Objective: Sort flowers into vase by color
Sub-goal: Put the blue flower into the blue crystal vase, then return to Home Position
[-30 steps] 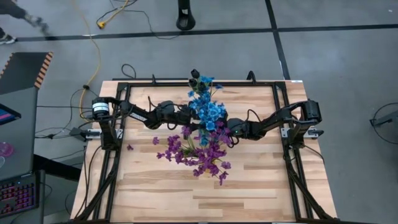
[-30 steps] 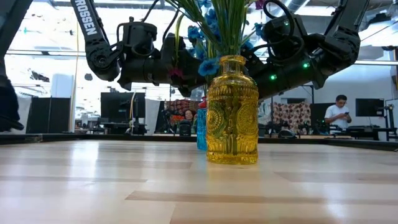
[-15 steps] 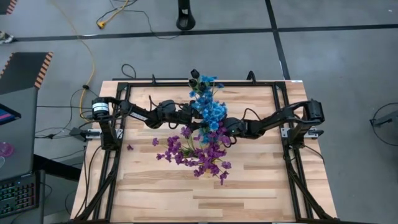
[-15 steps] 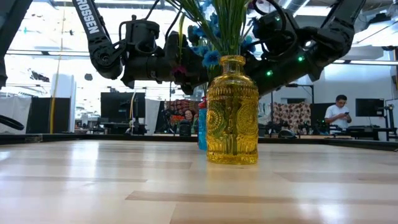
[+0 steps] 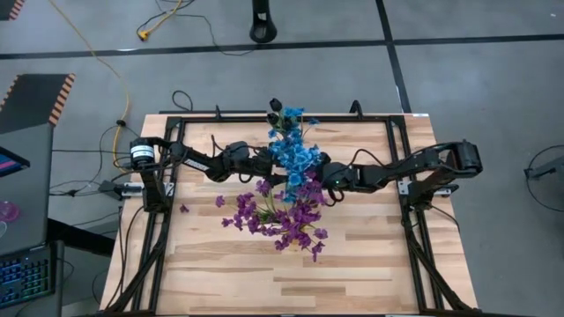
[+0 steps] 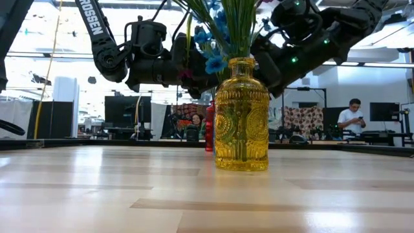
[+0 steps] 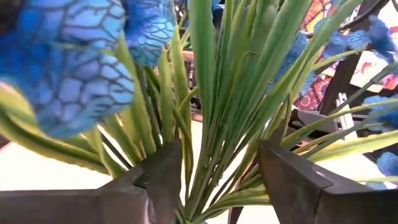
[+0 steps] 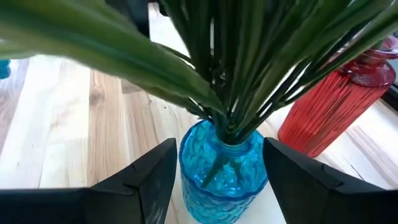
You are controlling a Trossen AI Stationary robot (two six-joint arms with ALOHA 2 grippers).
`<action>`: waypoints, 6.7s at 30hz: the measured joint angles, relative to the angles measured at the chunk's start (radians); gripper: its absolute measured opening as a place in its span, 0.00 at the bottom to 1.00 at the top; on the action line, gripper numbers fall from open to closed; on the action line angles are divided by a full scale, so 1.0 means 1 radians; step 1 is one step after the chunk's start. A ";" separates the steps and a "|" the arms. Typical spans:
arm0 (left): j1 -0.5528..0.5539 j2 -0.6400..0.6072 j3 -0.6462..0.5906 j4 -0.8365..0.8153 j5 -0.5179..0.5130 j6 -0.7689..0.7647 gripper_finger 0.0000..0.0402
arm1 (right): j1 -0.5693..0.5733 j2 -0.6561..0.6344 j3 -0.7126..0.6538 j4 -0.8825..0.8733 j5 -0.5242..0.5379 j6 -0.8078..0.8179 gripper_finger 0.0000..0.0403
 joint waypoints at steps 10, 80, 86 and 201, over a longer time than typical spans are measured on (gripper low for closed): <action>0.017 -0.085 0.000 -0.101 0.019 0.050 0.62 | 0.000 -0.029 0.000 -0.089 0.001 -0.001 0.66; 0.033 -1.556 -0.525 -1.118 -0.285 0.130 0.01 | -0.083 -1.356 -0.350 -0.662 -0.019 -0.025 0.06; 0.033 -1.666 -0.578 -1.124 -0.286 0.136 0.02 | -0.083 -1.498 -0.433 -0.693 -0.029 0.024 0.10; 0.034 -1.826 -0.718 -1.059 -0.392 -0.024 0.02 | -0.084 -1.514 -0.609 -0.466 0.031 -0.063 0.11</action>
